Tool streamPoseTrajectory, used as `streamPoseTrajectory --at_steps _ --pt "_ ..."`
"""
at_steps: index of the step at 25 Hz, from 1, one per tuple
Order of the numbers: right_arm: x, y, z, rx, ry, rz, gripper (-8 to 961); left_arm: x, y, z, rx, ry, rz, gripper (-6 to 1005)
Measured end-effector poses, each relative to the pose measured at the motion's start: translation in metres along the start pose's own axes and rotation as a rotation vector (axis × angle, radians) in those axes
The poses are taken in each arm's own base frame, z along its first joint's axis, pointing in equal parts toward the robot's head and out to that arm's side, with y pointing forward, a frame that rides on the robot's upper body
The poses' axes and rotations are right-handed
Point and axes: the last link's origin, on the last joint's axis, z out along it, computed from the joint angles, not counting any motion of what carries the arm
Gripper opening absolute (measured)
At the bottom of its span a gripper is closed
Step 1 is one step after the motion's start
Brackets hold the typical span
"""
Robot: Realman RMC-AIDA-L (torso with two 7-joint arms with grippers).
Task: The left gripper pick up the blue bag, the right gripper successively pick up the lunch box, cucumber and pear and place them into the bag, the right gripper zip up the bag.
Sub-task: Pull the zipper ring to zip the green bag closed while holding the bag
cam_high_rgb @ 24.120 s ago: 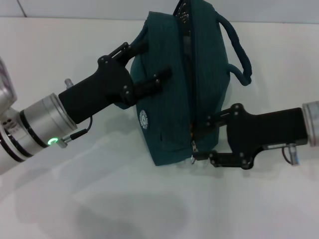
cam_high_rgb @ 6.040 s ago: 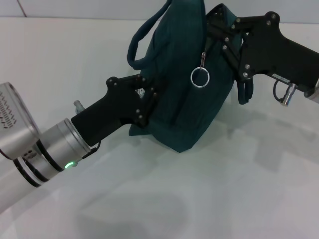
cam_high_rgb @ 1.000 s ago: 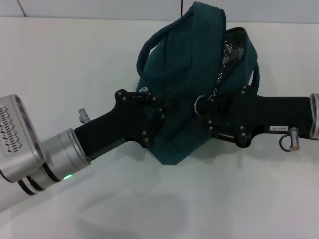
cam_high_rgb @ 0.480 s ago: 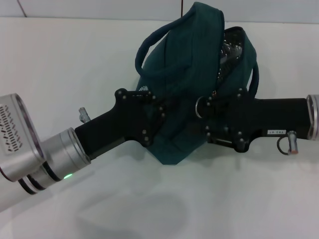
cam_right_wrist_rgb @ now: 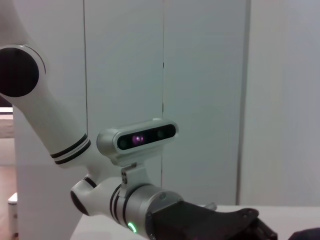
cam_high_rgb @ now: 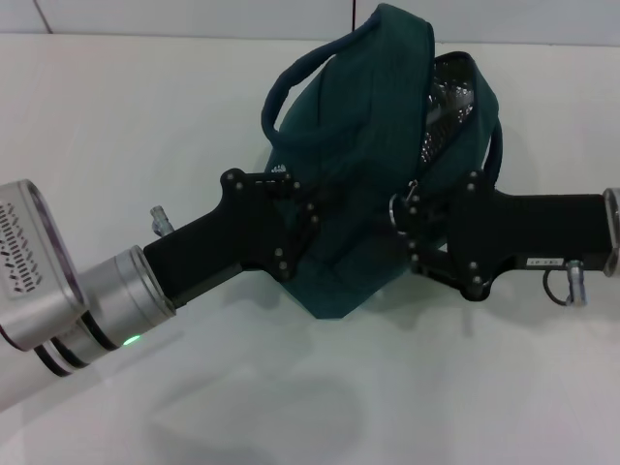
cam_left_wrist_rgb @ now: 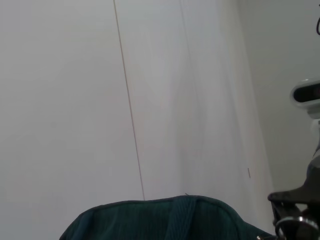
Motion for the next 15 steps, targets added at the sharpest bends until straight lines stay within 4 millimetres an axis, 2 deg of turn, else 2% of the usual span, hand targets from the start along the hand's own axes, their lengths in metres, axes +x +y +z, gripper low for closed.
streamPoseTrajectory --at_steps 11,15 --pt "-0.0042 -0.0028 -0.0052 0.082 -0.108 -0.183 35 0.0001 0.0001 0.0000 -0.001 0.001 0.000 145" --pt "-0.0067 -0.0076 -0.0095 0.156 -0.168 -0.226 34 0.0007 0.0070 -0.0030 -0.038 0.007 -0.001 150"
